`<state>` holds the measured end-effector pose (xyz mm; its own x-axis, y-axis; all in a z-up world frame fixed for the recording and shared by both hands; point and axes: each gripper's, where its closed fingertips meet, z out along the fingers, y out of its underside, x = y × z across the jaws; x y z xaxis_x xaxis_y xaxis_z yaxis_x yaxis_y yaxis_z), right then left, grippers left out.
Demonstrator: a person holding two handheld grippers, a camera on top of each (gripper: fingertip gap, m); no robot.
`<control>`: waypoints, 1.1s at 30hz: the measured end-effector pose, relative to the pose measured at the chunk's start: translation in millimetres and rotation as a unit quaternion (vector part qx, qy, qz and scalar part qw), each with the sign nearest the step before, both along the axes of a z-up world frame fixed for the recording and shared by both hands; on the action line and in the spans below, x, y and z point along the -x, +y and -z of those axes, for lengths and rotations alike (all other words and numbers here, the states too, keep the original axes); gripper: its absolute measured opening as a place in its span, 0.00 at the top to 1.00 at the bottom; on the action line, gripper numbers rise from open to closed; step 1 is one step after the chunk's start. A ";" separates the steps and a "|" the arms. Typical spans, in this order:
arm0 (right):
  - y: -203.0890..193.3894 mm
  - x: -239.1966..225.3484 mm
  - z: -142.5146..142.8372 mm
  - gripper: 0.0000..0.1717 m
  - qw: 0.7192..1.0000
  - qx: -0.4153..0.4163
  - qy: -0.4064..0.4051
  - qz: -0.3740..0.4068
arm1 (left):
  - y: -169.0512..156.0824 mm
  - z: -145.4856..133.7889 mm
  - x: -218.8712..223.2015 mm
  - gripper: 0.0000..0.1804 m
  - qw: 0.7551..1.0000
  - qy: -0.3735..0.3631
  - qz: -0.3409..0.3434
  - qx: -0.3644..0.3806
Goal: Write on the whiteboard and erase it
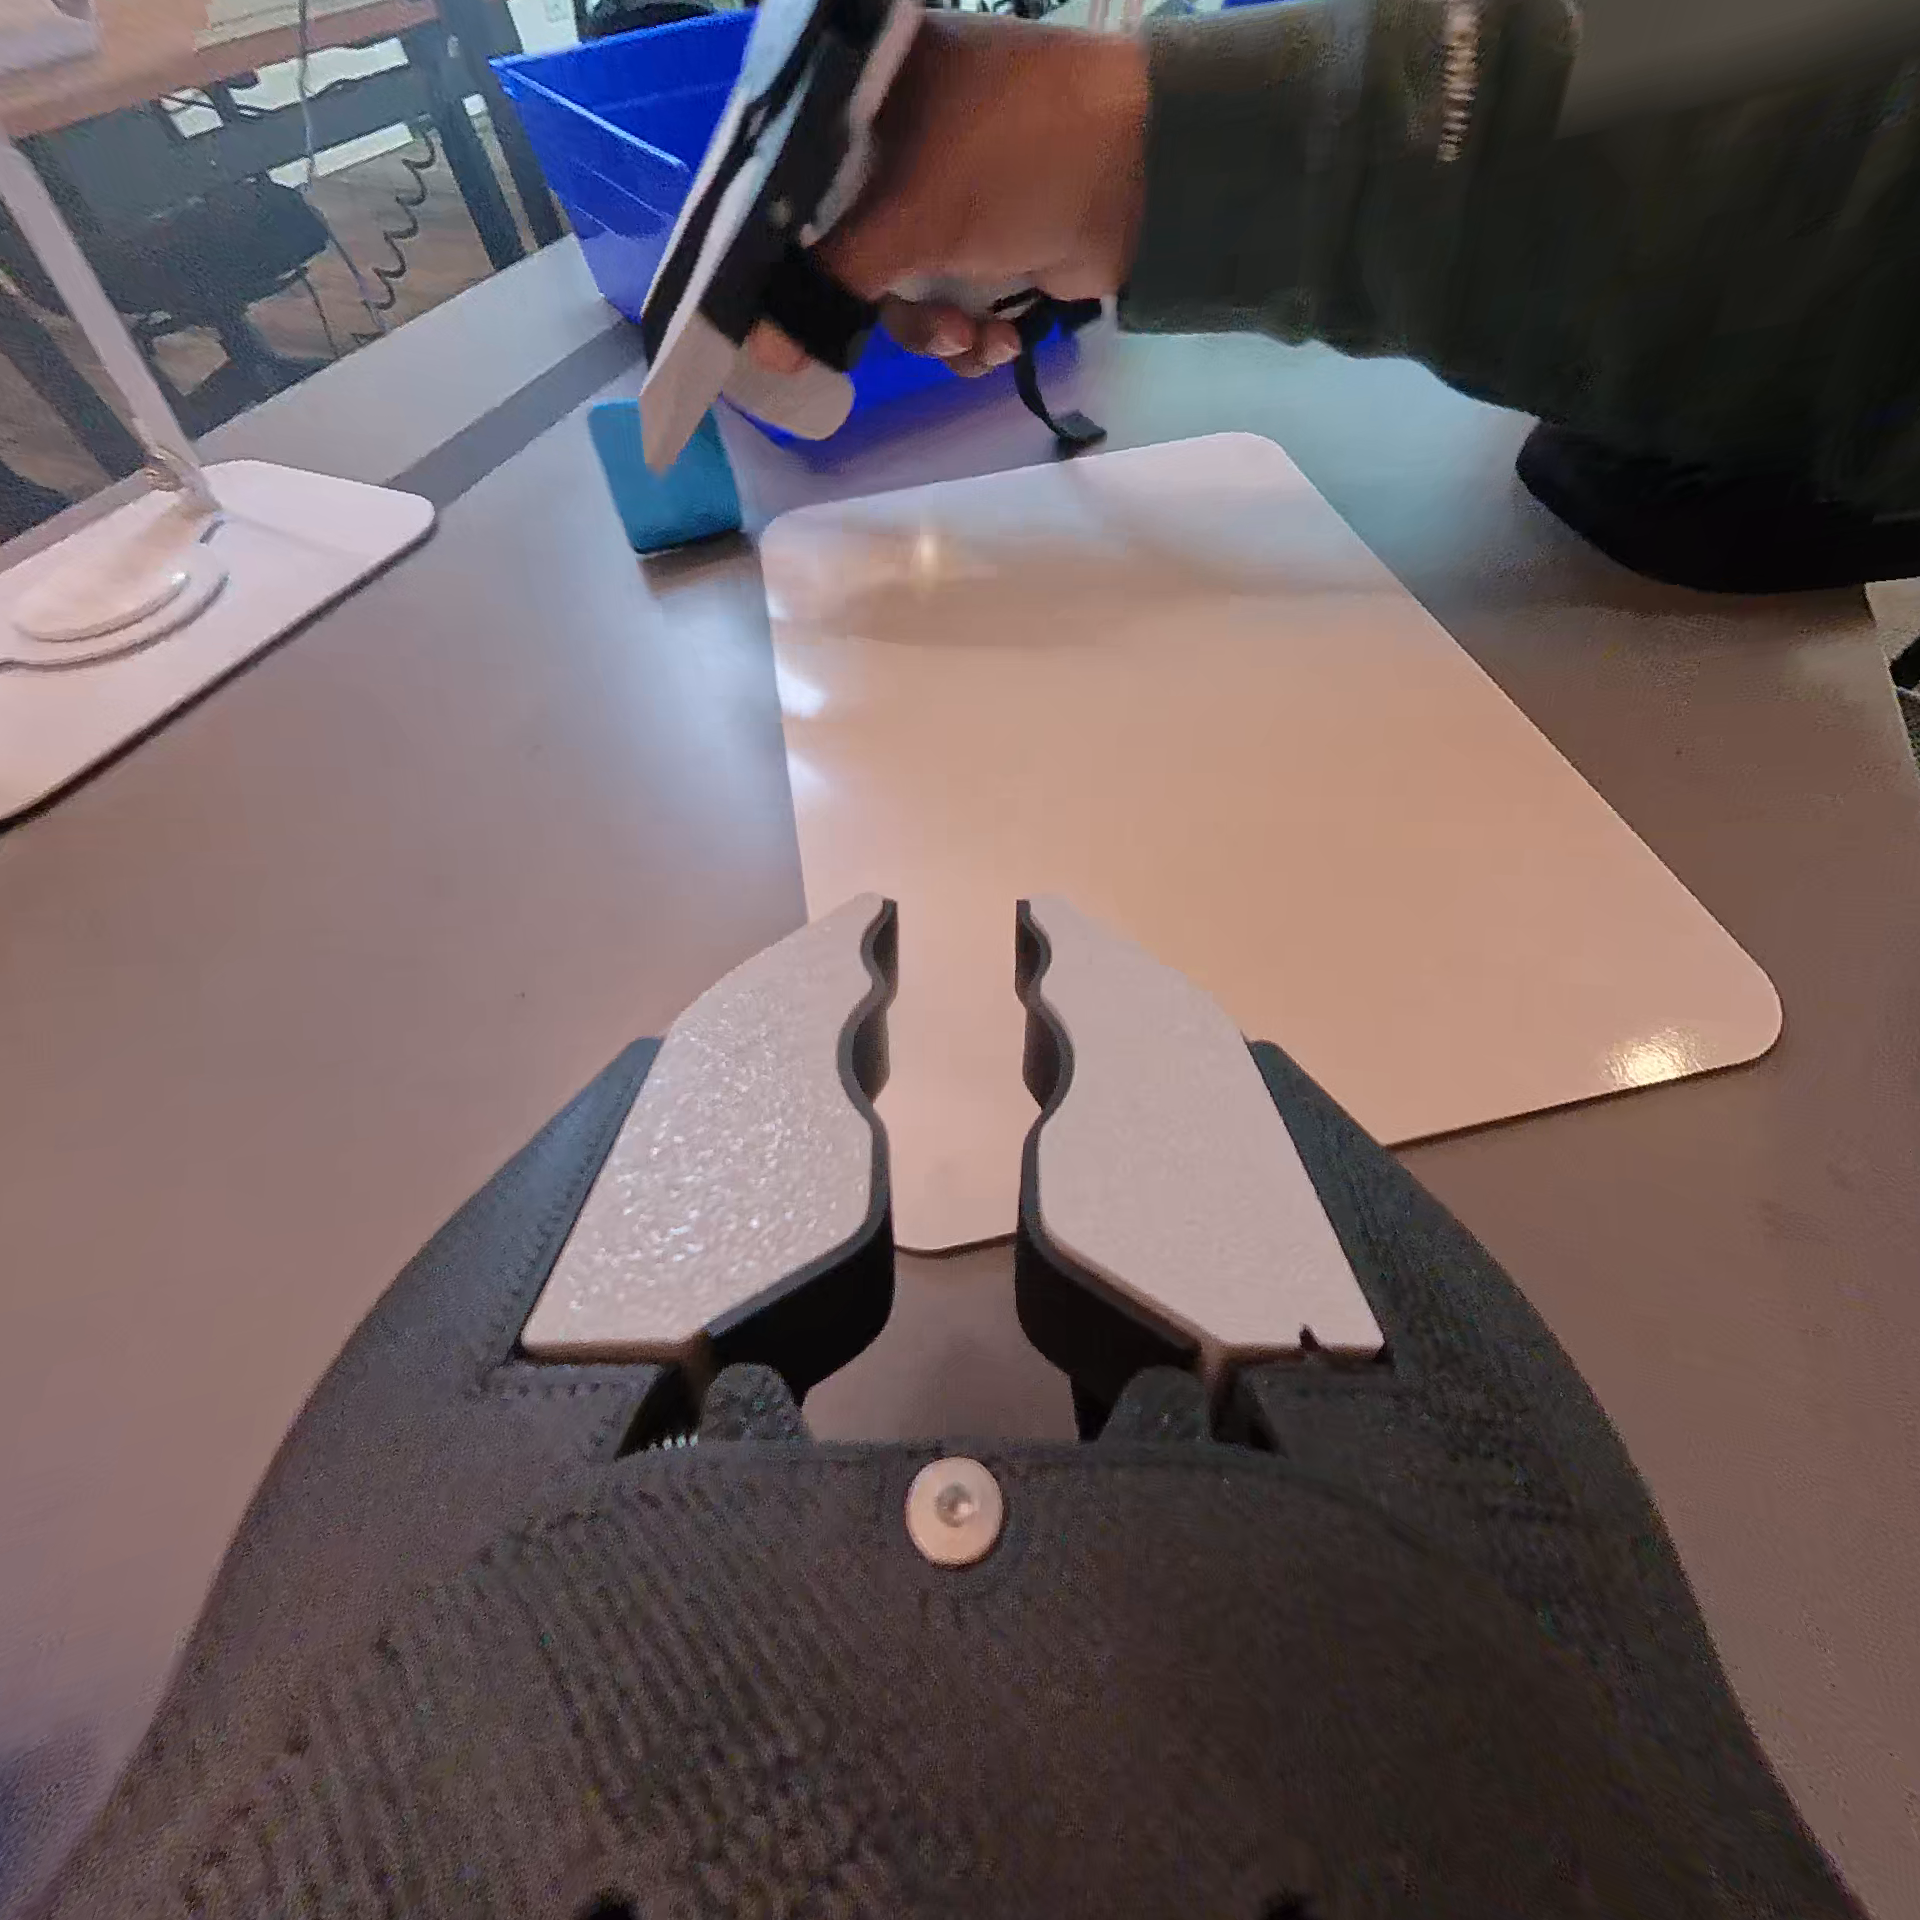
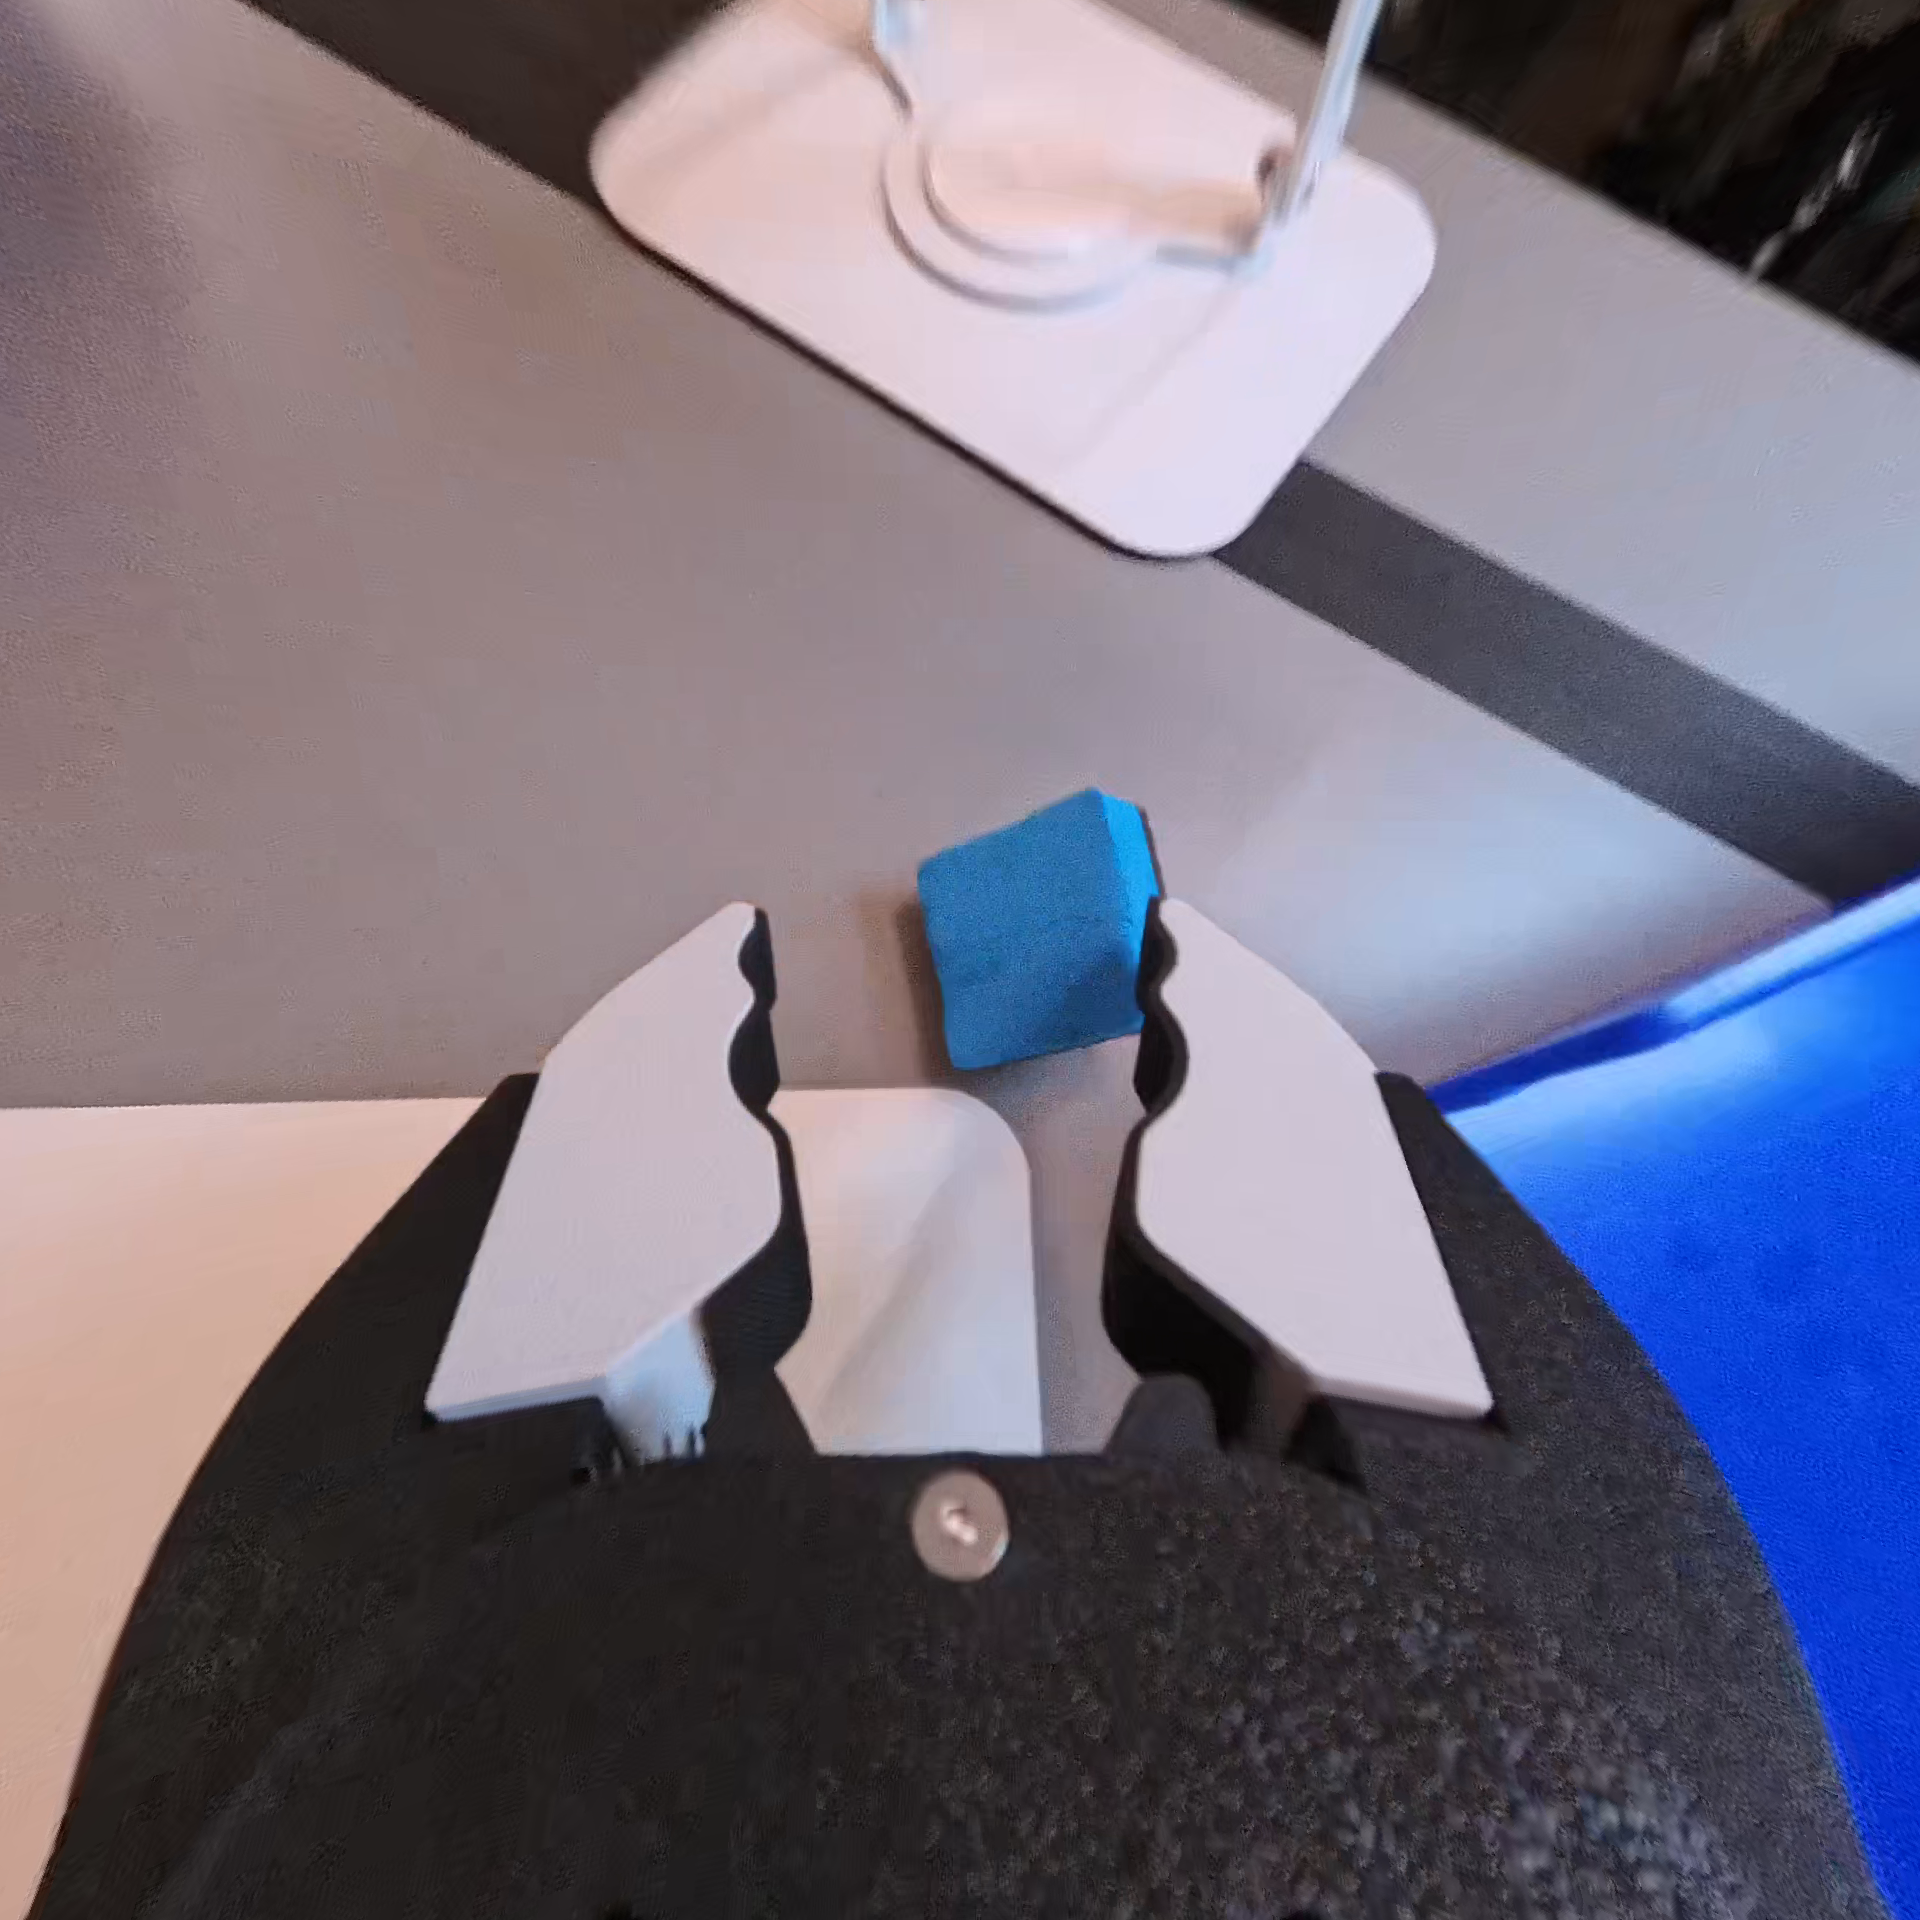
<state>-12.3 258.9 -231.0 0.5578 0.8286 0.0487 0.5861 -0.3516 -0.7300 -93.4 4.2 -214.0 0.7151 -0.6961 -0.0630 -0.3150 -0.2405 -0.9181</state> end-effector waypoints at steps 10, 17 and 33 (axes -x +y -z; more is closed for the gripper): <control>-104.7 -58.8 -77.3 0.59 0.967 -0.161 0.172 -0.096 | 25.8 -74.2 146.1 0.85 0.971 -0.023 -0.225 -0.073; -123.1 -96.7 -87.2 0.64 0.937 -0.257 0.216 -0.094 | 34.7 -66.9 288.5 0.81 0.906 0.003 -0.424 0.009; -135.4 -84.8 -56.9 0.68 0.939 -0.231 0.211 -0.144 | 6.8 62.5 371.2 0.88 0.759 0.134 -0.446 0.456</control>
<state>72.5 123.5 -174.2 0.3638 0.8927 0.2659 0.2335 0.1889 -0.9538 -464.6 11.1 -276.5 0.9738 0.2152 -0.0729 0.2001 -0.9642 -0.1741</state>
